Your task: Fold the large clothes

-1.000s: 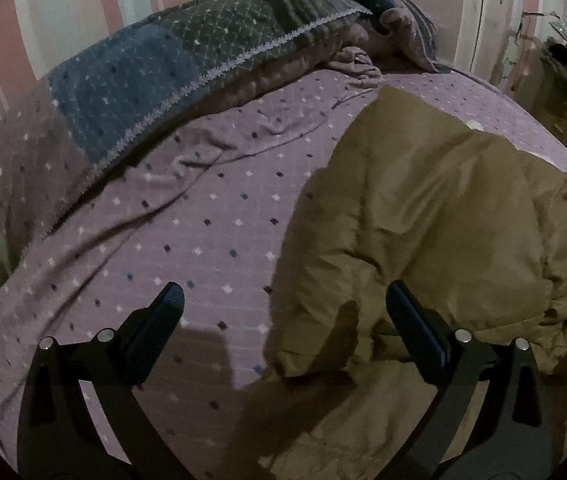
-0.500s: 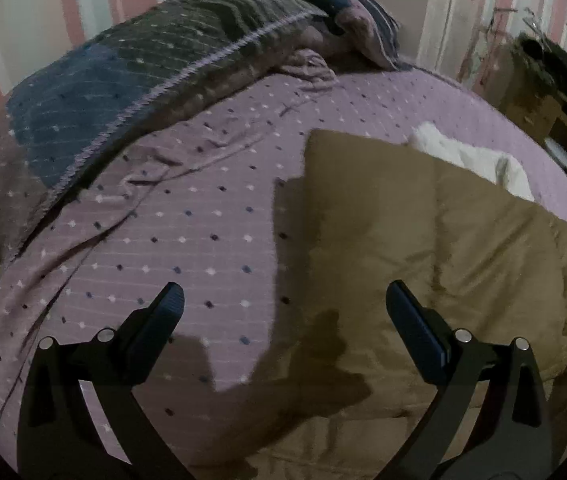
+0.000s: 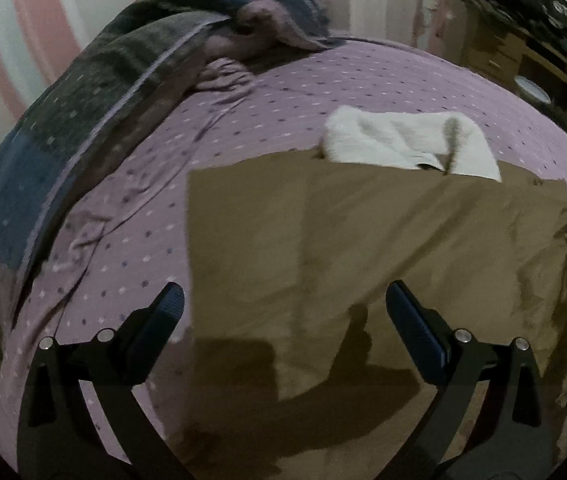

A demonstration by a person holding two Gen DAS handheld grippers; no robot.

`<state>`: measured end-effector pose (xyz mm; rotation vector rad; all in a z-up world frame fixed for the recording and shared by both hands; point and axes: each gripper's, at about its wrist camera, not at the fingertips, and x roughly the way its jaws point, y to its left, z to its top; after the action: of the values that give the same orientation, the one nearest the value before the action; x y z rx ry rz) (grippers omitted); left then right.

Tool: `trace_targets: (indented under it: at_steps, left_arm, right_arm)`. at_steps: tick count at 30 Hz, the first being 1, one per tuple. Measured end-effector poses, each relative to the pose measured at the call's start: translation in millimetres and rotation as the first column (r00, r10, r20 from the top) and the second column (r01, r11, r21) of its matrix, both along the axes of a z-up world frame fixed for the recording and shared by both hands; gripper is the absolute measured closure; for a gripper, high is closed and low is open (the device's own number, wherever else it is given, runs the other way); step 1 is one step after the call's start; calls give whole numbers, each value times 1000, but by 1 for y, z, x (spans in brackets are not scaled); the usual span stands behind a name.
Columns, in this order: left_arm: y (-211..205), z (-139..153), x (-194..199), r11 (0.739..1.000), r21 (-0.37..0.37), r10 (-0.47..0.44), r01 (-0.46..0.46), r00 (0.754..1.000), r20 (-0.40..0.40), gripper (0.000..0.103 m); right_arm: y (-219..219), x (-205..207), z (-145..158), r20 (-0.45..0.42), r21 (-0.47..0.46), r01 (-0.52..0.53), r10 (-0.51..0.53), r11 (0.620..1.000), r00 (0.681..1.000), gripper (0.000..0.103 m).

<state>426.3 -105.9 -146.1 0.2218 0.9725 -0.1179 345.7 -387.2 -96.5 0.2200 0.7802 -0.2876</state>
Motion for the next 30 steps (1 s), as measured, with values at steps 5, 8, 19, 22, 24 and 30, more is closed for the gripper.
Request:
trace_targets:
  at_steps: [5, 8, 19, 22, 24, 30]
  left_arm:
    - [-24, -20, 1, 997, 67, -40, 40, 999, 0, 12]
    - [-19, -34, 9, 1000, 4, -29, 30, 997, -76, 30]
    - [-13, -66, 20, 997, 23, -66, 69, 992, -111, 30]
    - [-15, -73, 24, 998, 18, -62, 64, 991, -116, 30]
    - [-20, -78, 24, 998, 25, -62, 65, 991, -114, 29]
    - [-15, -87, 27, 998, 1, -62, 63, 991, -122, 26]
  right_arm:
    - [26, 32, -26, -74, -2, -53, 53, 999, 996, 61]
    - [27, 35, -44, -125, -9, -48, 46, 999, 991, 64]
    - [31, 53, -81, -235, -33, -101, 91, 994, 968, 66]
    - [32, 57, -86, -248, -39, -103, 91, 994, 965, 66]
    - [33, 59, -87, -255, -42, -102, 88, 994, 963, 66]
    - [33, 65, -95, -262, -44, -97, 82, 994, 961, 66]
